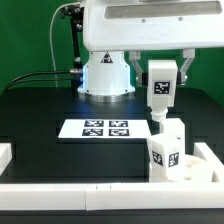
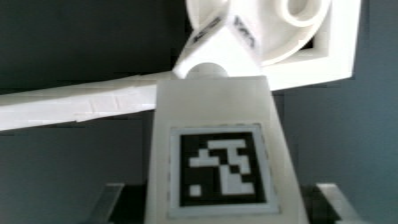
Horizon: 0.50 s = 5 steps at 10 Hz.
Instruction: Assemble stool
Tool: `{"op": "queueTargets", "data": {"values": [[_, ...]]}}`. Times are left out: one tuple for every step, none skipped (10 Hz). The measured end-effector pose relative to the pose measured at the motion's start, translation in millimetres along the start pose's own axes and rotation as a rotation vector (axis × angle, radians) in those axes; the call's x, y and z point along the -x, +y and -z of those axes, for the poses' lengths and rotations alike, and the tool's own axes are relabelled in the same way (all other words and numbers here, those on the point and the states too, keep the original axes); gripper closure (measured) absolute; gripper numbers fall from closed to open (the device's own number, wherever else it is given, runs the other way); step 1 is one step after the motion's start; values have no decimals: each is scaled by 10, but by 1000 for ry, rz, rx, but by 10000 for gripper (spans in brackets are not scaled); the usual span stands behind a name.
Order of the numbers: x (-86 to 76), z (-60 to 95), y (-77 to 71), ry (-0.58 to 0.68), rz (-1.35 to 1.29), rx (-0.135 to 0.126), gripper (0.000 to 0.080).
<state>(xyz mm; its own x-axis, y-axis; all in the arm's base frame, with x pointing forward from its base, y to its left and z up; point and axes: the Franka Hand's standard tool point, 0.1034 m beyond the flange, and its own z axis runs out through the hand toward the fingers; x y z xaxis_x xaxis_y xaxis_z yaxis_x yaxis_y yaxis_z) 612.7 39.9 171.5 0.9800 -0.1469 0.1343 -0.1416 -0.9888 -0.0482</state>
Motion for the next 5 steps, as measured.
{"op": "queueTargets", "data": {"values": [[-2,-2,15,0,-3,1,469],[0,-5,10,-1,-2,1,469],[0,-6,-21,5,-8,11,469],[18,-20,-219,35,26,50,469],[68,-81,-398,32,58,54,469]]}}
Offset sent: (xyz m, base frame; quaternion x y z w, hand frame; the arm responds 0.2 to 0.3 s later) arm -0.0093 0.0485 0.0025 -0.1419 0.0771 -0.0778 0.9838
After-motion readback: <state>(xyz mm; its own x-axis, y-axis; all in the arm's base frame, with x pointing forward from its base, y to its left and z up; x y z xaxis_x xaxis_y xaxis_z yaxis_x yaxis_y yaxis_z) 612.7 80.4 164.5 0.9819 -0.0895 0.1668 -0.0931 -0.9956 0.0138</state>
